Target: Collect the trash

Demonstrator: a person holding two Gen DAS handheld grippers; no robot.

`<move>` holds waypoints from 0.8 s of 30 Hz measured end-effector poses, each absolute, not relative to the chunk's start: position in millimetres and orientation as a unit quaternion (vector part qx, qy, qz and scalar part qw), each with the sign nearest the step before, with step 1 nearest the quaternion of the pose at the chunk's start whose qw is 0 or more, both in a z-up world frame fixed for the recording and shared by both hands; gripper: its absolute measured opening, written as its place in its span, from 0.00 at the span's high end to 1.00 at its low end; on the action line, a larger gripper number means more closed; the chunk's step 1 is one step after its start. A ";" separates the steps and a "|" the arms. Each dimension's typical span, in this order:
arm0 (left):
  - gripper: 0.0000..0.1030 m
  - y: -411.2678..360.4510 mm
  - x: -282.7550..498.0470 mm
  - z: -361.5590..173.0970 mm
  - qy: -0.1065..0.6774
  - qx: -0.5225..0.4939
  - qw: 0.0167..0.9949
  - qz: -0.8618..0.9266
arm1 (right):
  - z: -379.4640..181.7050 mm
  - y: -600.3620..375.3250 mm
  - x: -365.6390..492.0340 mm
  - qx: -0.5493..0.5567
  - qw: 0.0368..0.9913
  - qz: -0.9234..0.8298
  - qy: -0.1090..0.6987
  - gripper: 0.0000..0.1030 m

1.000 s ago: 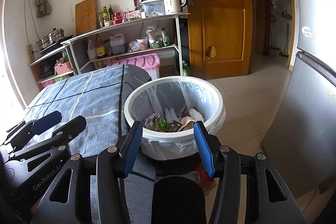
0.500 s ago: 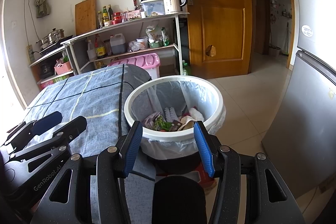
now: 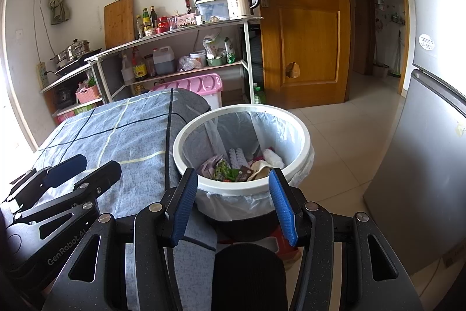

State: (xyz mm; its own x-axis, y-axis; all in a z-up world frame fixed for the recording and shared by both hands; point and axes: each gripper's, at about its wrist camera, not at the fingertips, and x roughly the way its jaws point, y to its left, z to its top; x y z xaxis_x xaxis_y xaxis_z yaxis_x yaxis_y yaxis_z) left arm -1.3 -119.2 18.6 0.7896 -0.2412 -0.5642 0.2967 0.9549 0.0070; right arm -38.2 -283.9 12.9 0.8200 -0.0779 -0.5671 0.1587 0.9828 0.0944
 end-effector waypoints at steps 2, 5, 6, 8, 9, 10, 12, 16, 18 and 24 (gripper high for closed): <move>0.49 -119.2 -0.9 18.5 0.292 0.048 0.944 -0.142 | 12.8 -283.5 -38.7 0.068 0.951 -0.063 0.293 0.50; 0.49 -119.0 -1.1 18.7 0.292 0.048 0.945 -0.142 | 12.9 -283.5 -38.4 0.069 0.951 -0.063 0.294 0.50; 0.49 -119.1 -1.2 18.7 0.292 0.048 0.945 -0.142 | 12.9 -284.2 -38.0 0.069 0.951 -0.062 0.294 0.50; 0.49 -118.9 -1.2 18.6 0.292 0.048 0.945 -0.142 | 13.0 -283.8 -38.5 0.069 0.951 -0.062 0.294 0.50; 0.49 -119.0 -1.1 18.5 0.292 0.048 0.945 -0.143 | 13.0 -284.2 -38.1 0.069 0.951 -0.062 0.294 0.50; 0.49 -119.0 -1.2 18.4 0.292 0.048 0.944 -0.143 | 12.9 -283.9 -38.5 0.069 0.952 -0.062 0.293 0.50; 0.49 -119.0 -1.1 18.0 0.293 0.048 0.944 -0.142 | 13.0 -284.1 -38.2 0.069 0.951 -0.063 0.294 0.50; 0.49 -119.1 -1.0 17.6 0.292 0.048 0.944 -0.143 | 13.1 -284.4 -38.0 0.069 0.951 -0.062 0.294 0.50; 0.49 -119.2 -0.7 17.5 0.292 0.049 0.944 -0.143 | 13.1 -284.2 -38.2 0.069 0.951 -0.062 0.294 0.50; 0.49 -119.9 -0.6 17.2 0.292 0.049 0.944 -0.143 | 13.2 -284.8 -37.9 0.069 0.951 -0.062 0.294 0.50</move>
State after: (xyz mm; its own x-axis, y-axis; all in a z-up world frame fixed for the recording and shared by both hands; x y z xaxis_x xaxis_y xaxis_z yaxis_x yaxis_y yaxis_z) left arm -0.6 -119.9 17.2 0.7885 -0.2419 -0.5655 0.2988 0.9543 0.0084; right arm -37.9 -284.8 13.2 0.8189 -0.0777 -0.5687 0.1594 0.9826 0.0953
